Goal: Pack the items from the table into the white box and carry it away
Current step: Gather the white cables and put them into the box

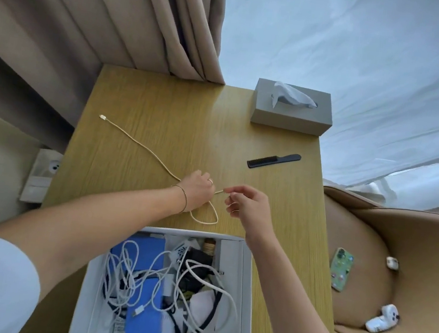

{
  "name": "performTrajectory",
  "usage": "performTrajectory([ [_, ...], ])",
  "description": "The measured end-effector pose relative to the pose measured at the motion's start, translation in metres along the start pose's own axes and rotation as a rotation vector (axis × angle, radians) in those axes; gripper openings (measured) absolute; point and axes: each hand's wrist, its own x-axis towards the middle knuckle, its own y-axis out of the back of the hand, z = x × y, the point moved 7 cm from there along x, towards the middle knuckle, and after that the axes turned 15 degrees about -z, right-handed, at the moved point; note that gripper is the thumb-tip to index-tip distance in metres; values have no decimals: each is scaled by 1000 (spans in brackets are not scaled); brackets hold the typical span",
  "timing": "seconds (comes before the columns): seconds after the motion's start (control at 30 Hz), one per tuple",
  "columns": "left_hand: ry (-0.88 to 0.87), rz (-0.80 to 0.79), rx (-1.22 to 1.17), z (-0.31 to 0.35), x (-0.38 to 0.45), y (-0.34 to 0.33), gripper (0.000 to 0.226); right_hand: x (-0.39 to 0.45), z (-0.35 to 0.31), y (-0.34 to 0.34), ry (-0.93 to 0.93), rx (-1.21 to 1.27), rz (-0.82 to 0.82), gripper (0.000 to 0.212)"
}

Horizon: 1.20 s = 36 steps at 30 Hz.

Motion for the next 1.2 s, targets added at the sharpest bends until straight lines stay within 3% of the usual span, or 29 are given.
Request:
performTrajectory([
  [0.23,-91,-65,-205,-11,-3,-8,7,1,-8,4,36,14,17,28],
  [0.37,31,23,-396,-33,-18,-2,31,-2,-14,2,57,22,17,28],
  [0.47,52,117,-627,-51,-33,5,26,-8,-25,-2,105,-9,3,28],
  [0.67,-35,119,-967,-67,-80,18,18,-35,-59,-25,298,-434,67,22],
  [0.77,-84,237,-1151,-72,-120,35,26,-47,-73,-44,378,-641,3,33],
  [0.93,-213,466,-1349,-77,-187,70,25,-68,-84,-76,399,-665,-172,33],
  [1.03,-281,618,-1507,-78,-220,88,27,-82,-92,-91,460,-558,-199,35],
  [1.2,-392,866,-1800,-75,-261,110,35,-101,-113,-110,582,-251,-293,69],
])
